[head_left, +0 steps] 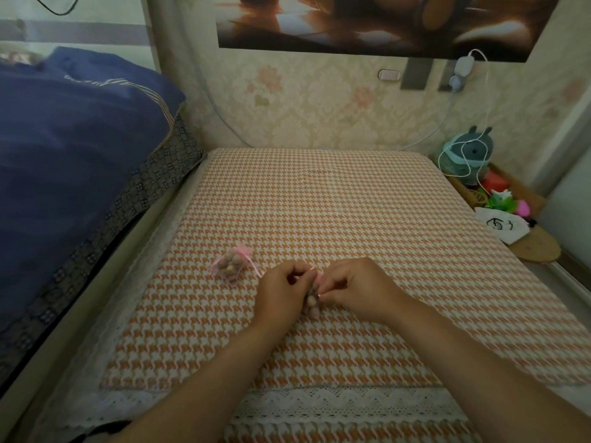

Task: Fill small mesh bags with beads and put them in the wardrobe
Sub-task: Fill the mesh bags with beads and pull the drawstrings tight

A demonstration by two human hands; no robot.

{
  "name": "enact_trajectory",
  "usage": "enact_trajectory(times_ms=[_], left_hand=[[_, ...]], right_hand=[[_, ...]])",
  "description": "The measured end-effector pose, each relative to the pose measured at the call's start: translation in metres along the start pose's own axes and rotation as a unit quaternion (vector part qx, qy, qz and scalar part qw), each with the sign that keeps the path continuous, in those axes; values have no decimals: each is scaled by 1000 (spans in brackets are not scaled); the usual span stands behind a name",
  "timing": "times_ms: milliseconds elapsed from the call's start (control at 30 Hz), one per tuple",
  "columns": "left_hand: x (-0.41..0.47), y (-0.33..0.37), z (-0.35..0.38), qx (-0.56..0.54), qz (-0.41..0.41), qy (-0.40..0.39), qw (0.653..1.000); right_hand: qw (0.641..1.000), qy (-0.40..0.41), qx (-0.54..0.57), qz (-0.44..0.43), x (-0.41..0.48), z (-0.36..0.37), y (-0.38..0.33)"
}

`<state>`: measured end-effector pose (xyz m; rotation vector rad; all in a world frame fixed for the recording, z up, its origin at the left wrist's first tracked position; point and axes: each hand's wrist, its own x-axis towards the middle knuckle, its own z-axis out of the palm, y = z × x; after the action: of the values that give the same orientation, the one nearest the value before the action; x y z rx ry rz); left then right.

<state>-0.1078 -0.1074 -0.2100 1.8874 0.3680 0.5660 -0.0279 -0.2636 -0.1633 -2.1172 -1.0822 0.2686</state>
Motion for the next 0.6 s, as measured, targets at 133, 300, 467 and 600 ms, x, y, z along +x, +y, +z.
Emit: enact_trajectory(times_ms=[133,300,467,600], left_hand=[[0,-7,1,-37,15,13,999],[4,-10,-9,5,34,-33,999],[10,0,-13,93,22,-61,994],[11,6,-12,93,3,-75,993]], right_hand=[[999,34,22,9,1,7,6],[997,59,39,36,-2,12,8],[999,34,-42,2,-2,4,4],[985,38,-130,-107,-1,-1,-3]])
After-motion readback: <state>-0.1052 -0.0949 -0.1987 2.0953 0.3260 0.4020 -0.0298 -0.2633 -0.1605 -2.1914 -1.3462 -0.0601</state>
